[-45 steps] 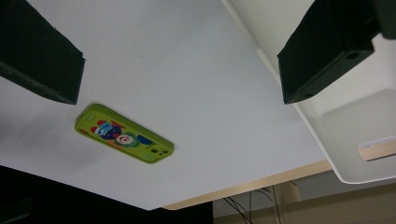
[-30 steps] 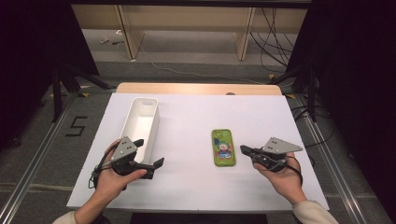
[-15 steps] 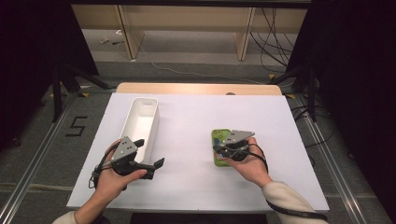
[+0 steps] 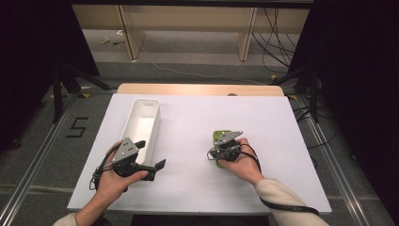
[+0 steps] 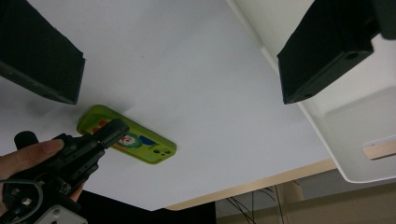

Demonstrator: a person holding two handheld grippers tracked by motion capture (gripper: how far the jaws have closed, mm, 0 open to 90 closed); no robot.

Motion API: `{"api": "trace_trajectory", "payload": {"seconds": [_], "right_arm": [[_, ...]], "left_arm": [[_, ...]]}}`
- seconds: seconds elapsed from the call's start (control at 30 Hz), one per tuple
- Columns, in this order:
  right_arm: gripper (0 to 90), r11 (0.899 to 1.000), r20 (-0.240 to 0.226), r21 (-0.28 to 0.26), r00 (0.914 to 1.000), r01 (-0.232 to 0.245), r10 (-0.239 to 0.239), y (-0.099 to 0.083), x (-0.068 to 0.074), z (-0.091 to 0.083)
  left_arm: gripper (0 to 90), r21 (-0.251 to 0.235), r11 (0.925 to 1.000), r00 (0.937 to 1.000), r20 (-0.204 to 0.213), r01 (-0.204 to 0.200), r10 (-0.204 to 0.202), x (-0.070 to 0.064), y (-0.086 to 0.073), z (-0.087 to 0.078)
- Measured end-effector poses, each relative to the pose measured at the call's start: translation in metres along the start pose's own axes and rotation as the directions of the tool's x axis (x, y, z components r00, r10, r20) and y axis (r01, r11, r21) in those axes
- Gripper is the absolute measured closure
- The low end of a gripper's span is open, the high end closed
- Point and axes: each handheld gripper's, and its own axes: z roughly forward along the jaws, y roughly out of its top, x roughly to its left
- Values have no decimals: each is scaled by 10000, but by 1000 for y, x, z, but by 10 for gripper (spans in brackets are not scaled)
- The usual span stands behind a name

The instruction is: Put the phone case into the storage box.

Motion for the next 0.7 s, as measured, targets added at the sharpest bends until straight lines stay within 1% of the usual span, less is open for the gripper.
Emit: {"api": "trace_trajectory", "payload": {"seconds": [0.07, 0.13, 0.33, 0.7], "right_arm": [[900, 10000, -30, 85, 10000, -25, 25, 0, 1, 1], [900, 9996, -76, 287, 10000, 7, -5, -1, 2, 3], [900, 9988, -217, 497, 9998, 40, -29, -1, 3, 3], [900, 9948, -214, 1013, 9998, 64, -43, -3, 5, 3]], "left_arm": [[0, -9, 10000, 10000, -2, 10, -10, 0, 0, 0], [0, -5, 10000, 10000, 0, 11, -11, 0, 0, 0], [0, -3, 10000, 10000, -2, 31, -31, 0, 0, 0], [0, -28, 10000, 10000, 5, 56, -56, 1, -1, 0]]}}
